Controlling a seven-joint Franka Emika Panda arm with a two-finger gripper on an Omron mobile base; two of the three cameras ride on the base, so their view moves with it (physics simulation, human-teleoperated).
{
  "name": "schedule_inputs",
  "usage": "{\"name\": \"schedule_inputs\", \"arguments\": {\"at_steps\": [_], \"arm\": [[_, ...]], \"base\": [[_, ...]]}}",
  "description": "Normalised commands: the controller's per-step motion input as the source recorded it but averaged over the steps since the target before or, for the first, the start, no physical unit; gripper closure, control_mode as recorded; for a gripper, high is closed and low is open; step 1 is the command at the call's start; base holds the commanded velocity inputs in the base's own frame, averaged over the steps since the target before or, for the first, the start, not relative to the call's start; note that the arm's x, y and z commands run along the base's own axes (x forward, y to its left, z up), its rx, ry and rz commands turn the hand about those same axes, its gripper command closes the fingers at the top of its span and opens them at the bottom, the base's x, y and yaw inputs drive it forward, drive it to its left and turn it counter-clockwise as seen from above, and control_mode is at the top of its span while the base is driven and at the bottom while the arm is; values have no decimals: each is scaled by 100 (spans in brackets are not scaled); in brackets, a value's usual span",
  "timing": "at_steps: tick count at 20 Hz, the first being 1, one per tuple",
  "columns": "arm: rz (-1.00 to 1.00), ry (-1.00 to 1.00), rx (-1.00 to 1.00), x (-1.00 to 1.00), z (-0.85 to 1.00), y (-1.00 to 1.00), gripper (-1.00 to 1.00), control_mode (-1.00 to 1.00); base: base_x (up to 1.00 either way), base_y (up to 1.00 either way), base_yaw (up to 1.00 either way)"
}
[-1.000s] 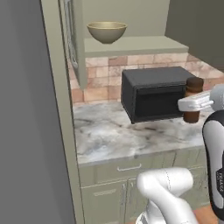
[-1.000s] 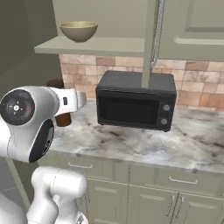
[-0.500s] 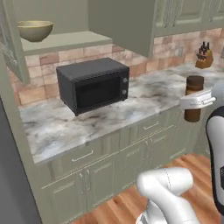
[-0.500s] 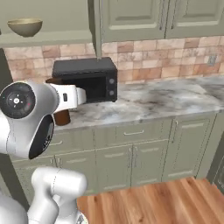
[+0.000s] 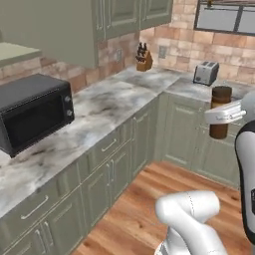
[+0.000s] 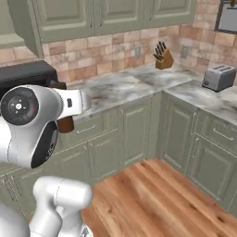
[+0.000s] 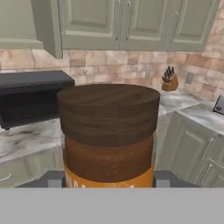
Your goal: Take the cinnamon bottle from the cabinet and place it on the dining table, next to the plate with the cupcake. Then take the chocolate from the dining counter and place it on the cupcake plate.
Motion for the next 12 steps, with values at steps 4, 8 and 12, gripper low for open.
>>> {"name": "schedule_inputs", "arguments": {"at_steps": [4,8,12], "arm": [[0,0,0,0,0,0,100,100],[0,0,0,0,0,0,100,100],[0,0,0,0,0,0,100,100]], "base": [[-23,-35,-70],[-29,-40,-68],[-26,-32,-69]]}}
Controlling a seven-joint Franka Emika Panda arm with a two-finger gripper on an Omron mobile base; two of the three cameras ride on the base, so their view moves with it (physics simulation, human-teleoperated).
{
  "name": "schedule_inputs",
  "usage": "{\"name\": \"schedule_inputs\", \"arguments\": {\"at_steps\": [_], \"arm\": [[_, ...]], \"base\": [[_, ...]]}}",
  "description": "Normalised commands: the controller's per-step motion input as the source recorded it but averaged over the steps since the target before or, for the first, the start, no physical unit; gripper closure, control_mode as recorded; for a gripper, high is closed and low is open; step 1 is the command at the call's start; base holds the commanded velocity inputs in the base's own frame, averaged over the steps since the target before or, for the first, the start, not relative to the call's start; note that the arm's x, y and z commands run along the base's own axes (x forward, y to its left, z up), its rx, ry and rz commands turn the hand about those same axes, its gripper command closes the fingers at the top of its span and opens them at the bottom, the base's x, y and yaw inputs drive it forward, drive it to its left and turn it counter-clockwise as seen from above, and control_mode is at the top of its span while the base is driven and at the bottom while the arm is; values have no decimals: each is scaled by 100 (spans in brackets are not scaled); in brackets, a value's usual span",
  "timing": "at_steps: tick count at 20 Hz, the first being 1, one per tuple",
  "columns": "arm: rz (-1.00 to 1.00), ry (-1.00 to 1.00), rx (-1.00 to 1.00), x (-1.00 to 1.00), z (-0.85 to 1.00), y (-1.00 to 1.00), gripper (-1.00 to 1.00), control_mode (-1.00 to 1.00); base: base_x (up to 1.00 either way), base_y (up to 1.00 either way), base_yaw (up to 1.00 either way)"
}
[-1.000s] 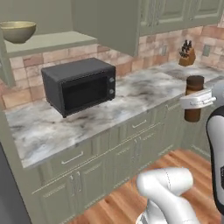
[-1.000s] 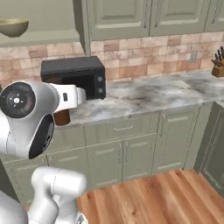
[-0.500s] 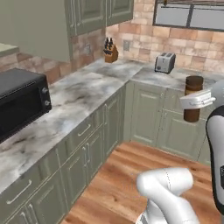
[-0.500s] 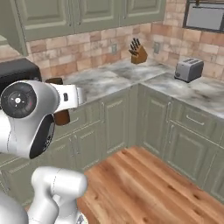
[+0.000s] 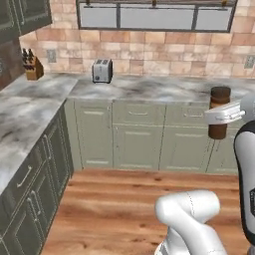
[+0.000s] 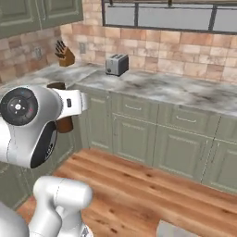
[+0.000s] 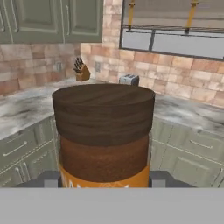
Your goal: Take the cinnamon bottle from the cabinet and place it on the dining table, next to the plate with the cupcake. Then take the chocolate from the dining counter and place it on the cupcake plate.
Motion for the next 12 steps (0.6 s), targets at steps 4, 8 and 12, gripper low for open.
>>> {"name": "schedule_inputs", "arguments": {"at_steps": [4,8,12], "arm": [[0,0,0,0,0,0,100,100],[0,0,0,0,0,0,100,100],[0,0,0,0,0,0,100,100]], "base": [[-21,-30,-67],[-20,-34,-70],[-18,-38,-71]]}}
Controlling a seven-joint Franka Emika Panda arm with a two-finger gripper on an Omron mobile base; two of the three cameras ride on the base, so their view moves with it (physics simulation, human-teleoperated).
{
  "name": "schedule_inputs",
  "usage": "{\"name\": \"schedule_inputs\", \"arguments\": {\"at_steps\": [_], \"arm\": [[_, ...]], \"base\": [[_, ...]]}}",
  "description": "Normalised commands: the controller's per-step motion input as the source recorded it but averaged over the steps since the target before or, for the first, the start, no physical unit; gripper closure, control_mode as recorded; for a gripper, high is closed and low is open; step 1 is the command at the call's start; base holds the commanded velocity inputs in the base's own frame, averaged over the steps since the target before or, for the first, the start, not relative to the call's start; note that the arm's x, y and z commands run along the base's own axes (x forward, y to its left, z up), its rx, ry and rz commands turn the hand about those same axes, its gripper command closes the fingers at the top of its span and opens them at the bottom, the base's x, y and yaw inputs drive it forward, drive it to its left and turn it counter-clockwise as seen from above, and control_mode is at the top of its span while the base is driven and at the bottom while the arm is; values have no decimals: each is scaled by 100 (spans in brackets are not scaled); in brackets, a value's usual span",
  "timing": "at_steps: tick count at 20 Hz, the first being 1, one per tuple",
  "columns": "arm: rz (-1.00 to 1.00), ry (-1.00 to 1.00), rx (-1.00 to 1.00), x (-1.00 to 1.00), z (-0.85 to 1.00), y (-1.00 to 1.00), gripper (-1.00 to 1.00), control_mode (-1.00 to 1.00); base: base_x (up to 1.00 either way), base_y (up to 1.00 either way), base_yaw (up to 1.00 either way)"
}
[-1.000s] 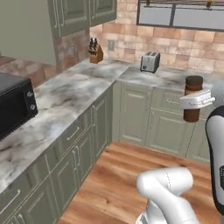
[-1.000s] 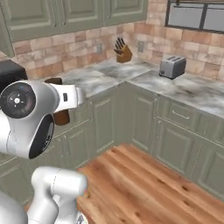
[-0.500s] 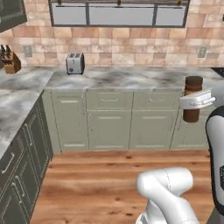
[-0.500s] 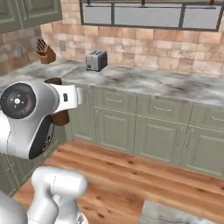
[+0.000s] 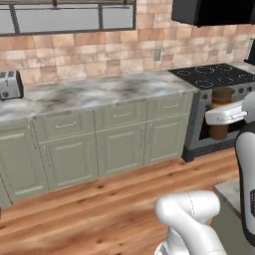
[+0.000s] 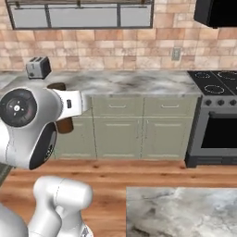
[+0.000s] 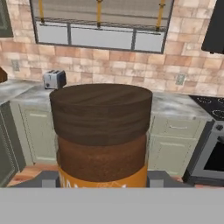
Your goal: Take the cinnamon bottle from the cabinet and place it on the dining table, next to the plate with the cupcake. Then take the chocolate from the dining counter and place it on the cupcake plate.
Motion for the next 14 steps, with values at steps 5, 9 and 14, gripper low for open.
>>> {"name": "schedule_inputs", "arguments": {"at_steps": [5,9,14], "arm": [[0,0,0,0,0,0,100,100],[0,0,0,0,0,0,100,100],[0,0,0,0,0,0,100,100]], "base": [[-5,-17,-70],[12,38,-60],[22,62,-53]]}}
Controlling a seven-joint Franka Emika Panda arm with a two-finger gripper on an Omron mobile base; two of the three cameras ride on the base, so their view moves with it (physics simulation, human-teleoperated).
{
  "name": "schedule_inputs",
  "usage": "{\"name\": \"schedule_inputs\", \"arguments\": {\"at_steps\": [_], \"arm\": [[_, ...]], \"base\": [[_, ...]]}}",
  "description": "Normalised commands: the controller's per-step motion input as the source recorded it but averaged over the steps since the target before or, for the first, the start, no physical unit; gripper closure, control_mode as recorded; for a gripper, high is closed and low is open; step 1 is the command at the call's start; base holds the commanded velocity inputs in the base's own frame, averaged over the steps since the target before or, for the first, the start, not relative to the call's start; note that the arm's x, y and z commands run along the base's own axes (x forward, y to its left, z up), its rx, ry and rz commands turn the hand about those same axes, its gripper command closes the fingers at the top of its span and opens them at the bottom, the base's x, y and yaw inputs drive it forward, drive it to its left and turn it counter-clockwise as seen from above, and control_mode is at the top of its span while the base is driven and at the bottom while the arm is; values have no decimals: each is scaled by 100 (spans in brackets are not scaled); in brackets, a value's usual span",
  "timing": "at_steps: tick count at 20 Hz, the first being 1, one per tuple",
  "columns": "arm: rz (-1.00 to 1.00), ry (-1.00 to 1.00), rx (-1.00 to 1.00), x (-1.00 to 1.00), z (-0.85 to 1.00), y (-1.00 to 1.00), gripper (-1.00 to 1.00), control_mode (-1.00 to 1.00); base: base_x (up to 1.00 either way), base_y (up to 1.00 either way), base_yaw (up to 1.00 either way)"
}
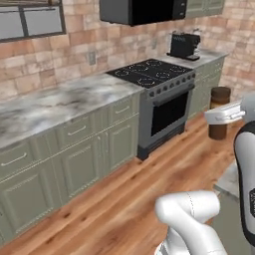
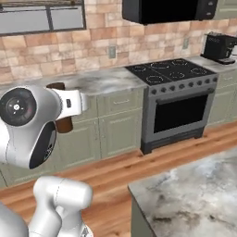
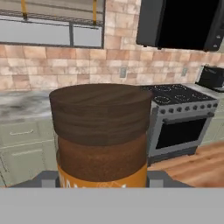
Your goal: Take the cinnamon bottle from the cabinet and place it on the dining table, next to the plate with the cupcake. Then take the chocolate from the dining counter and place it on the cupcake plate.
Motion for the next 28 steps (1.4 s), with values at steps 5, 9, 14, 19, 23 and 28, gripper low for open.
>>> {"name": "schedule_inputs", "arguments": {"at_steps": [5,9,14,19,23,28], "arm": [[0,0,0,0,0,0,100,100],[0,0,0,0,0,0,100,100],[0,0,0,0,0,0,100,100],[0,0,0,0,0,0,100,100],[0,0,0,0,0,0,100,100],[0,0,0,0,0,0,100,100]], "base": [[0,67,-47],[-10,66,-43],[-37,23,-48],[-65,-7,-55],[-59,-46,-45],[-17,-67,-12]]}}
